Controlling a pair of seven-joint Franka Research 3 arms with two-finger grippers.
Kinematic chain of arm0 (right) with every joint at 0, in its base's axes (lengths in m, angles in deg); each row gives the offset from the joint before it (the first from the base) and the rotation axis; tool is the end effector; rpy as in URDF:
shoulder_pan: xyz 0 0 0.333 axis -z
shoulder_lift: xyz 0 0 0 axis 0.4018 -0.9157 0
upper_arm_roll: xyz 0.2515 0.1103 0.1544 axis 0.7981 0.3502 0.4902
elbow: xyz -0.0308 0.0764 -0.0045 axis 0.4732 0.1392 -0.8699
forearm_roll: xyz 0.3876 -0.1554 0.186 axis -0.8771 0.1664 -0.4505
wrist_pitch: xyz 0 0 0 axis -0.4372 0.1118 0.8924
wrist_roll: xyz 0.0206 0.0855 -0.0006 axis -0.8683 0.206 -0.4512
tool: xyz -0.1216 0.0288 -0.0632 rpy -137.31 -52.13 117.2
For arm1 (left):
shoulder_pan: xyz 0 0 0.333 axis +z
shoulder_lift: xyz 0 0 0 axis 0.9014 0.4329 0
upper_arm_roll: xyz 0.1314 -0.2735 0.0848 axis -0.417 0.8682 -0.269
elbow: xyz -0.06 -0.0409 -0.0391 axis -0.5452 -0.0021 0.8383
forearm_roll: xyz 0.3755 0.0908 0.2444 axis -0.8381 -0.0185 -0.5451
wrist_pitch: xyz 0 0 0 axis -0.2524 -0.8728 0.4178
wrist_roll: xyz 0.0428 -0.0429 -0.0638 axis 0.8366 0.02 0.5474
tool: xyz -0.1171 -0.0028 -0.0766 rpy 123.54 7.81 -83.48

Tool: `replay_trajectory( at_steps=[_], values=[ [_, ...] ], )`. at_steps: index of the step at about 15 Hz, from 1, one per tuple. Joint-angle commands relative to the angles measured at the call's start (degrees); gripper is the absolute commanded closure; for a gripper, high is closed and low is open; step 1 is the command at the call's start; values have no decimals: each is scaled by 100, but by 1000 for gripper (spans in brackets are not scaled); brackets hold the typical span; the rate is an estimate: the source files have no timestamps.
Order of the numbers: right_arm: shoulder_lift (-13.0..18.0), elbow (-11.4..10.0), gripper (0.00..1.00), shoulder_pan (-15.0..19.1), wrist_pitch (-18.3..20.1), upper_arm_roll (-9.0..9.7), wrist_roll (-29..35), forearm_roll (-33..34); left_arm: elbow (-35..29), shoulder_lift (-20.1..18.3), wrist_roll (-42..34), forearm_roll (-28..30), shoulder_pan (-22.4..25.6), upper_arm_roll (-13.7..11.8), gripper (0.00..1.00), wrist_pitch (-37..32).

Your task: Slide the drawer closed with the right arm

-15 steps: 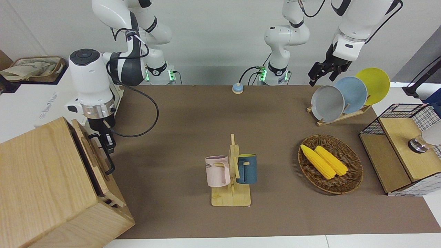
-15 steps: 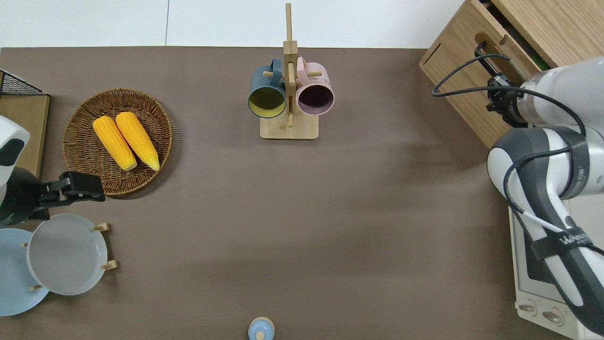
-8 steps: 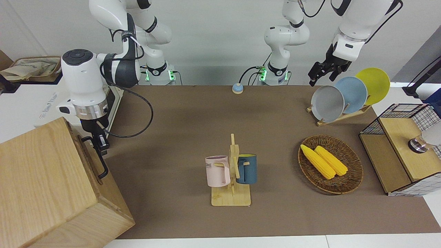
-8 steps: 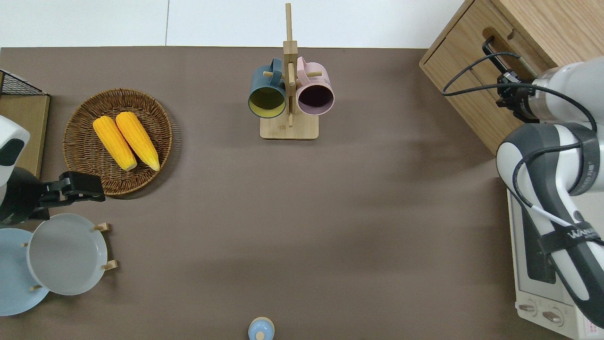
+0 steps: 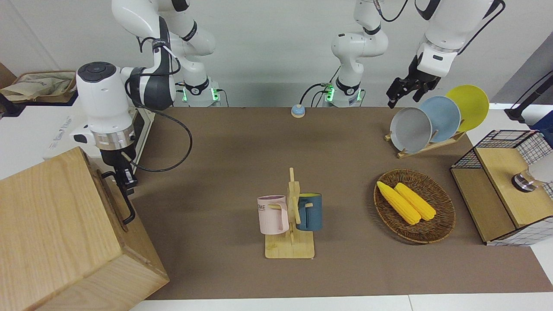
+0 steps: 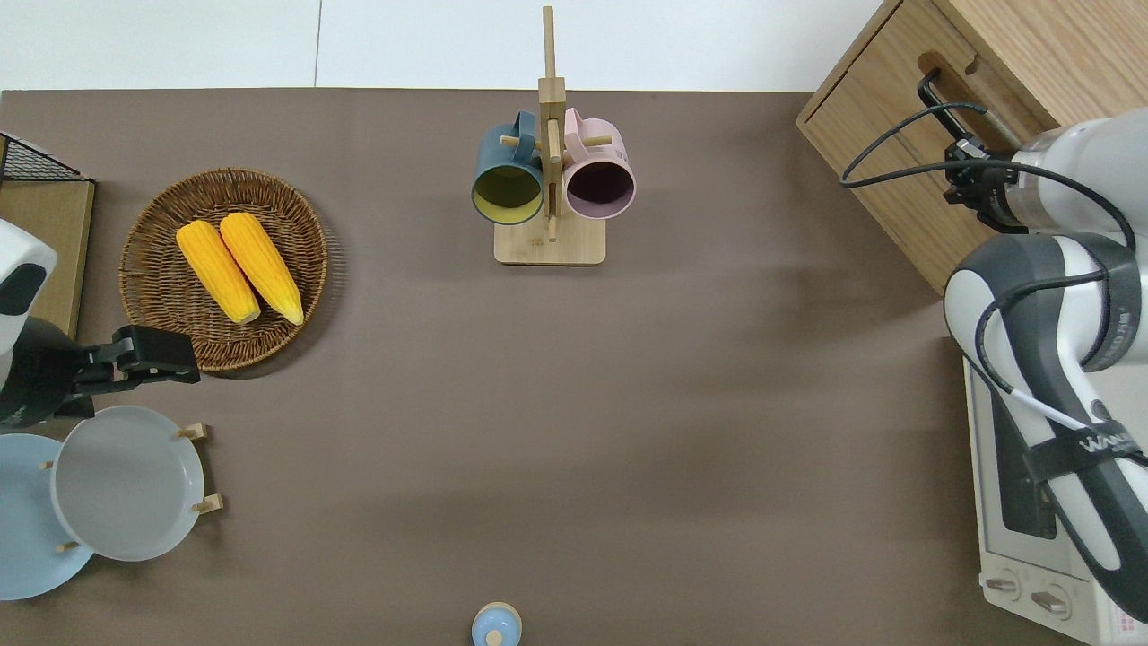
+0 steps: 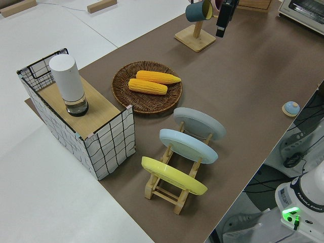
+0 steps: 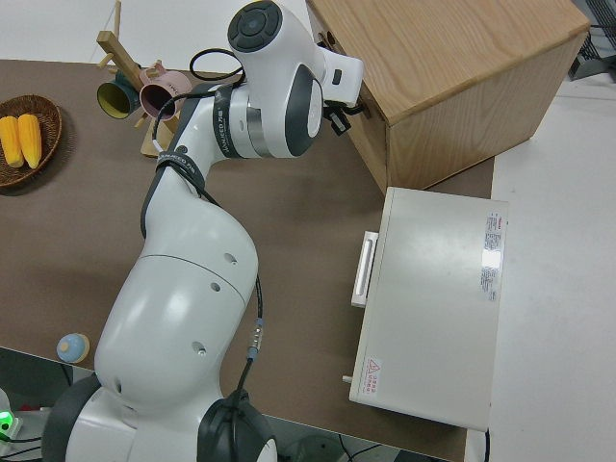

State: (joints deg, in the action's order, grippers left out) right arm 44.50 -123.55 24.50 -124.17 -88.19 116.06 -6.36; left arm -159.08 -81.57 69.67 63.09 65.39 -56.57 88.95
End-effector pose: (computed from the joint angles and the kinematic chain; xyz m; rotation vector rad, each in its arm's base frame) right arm 0.7431 -0.0404 0.4348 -2.7817 1.3550 -0.5134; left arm 0.5762 -0.0369 0.5914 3.0826 0.4362 -0.0493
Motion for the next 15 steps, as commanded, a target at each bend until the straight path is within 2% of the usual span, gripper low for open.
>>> replay_trajectory(
  at_steps=[1,3,5,7,9,10,11,12,13,14,15],
  values=[
    [23,79,1000,-19,-25,-103,-208,61,21,-47,-51,5,-7,-25,7,-89],
    [138,79,1000,-98,369,37,-199,52,21,-47,-51,5,2,-25,7,-89],
    [313,44,955,-177,739,204,-278,61,21,-47,-51,5,-7,-25,7,-97],
    [533,-96,830,-309,1073,266,-654,61,21,-47,-51,5,-7,-25,7,-89],
    [700,-106,767,-353,1486,345,-1172,61,21,-47,-51,5,-7,-25,7,-89],
    [788,-106,611,-371,1627,406,-1453,52,21,-47,-51,5,-7,-25,7,-89],
    [893,-114,369,-380,1794,416,-1778,44,21,-47,-51,5,-7,-25,7,-89],
    [981,-114,307,-380,1961,433,-2060,44,21,-47,-51,5,-7,-25,7,-97],
    [1060,-123,80,-380,2102,477,-2367,26,21,-47,-51,5,-7,-25,7,-89],
    [1139,-123,12,-380,2173,495,-2614,-18,21,-47,-51,5,-7,-25,7,-89],
    [1210,-123,11,-380,2260,504,-2851,-61,21,-47,-60,5,-7,-25,7,-89]
  ],
)
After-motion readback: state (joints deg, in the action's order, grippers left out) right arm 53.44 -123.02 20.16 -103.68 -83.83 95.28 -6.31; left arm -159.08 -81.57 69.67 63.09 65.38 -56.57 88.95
